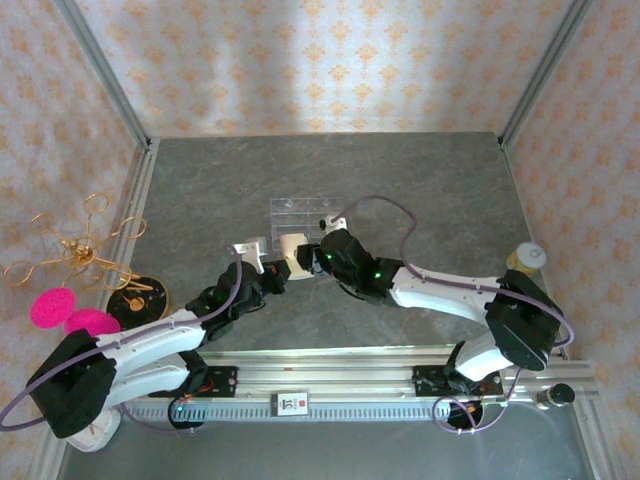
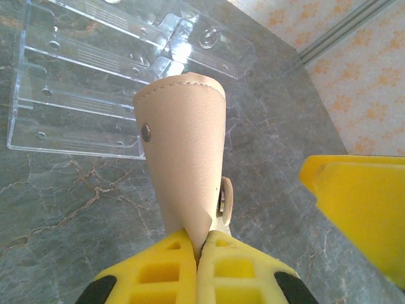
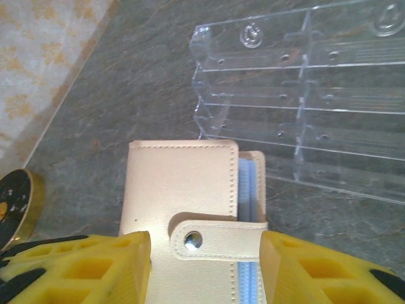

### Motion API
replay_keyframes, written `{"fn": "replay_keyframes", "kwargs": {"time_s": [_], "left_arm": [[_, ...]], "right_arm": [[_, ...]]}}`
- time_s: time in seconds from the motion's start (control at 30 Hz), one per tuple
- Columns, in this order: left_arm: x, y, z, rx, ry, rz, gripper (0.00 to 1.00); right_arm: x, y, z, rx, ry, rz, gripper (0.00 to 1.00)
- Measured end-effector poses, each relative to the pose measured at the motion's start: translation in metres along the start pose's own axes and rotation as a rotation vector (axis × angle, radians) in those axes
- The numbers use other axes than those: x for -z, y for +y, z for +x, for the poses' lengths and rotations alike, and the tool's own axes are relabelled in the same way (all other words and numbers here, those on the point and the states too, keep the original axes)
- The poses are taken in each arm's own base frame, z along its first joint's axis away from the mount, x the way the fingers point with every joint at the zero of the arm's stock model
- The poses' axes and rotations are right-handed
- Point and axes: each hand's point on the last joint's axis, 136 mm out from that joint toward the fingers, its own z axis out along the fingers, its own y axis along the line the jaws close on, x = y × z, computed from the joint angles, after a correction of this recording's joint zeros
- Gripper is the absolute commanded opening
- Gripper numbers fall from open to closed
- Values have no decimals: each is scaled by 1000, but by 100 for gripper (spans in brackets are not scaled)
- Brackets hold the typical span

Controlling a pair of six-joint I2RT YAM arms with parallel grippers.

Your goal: Take the credit cards out of the card holder

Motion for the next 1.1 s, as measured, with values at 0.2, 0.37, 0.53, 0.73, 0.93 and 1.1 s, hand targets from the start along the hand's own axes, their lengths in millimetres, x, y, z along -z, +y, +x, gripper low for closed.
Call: {"fn": "replay_keyframes", "kwargs": {"time_s": [0.2,0.37,0.53,0.73,0.93,1.1], "left_arm": [[4,-7,-7,5,-25,26,0],[5,-4,-10,7,-42,13,0],[7,-5,-11,8,-47,16,0],[7,-6,-11,7,-43,21,0],[7,-6,-10,7,-41,21,0],[8,-8,-12,8,-46,28,0]], "right_arm": [[-15,5,14,-3,59,-27,51],[-23,7,12,2,71,-6,39],[-29,10,10,19,69,15,20],[-29,10,9,41,68,36,0],[-29,7,8,49,58,58,0],[-23,-29,10,48,28,172,0]]}}
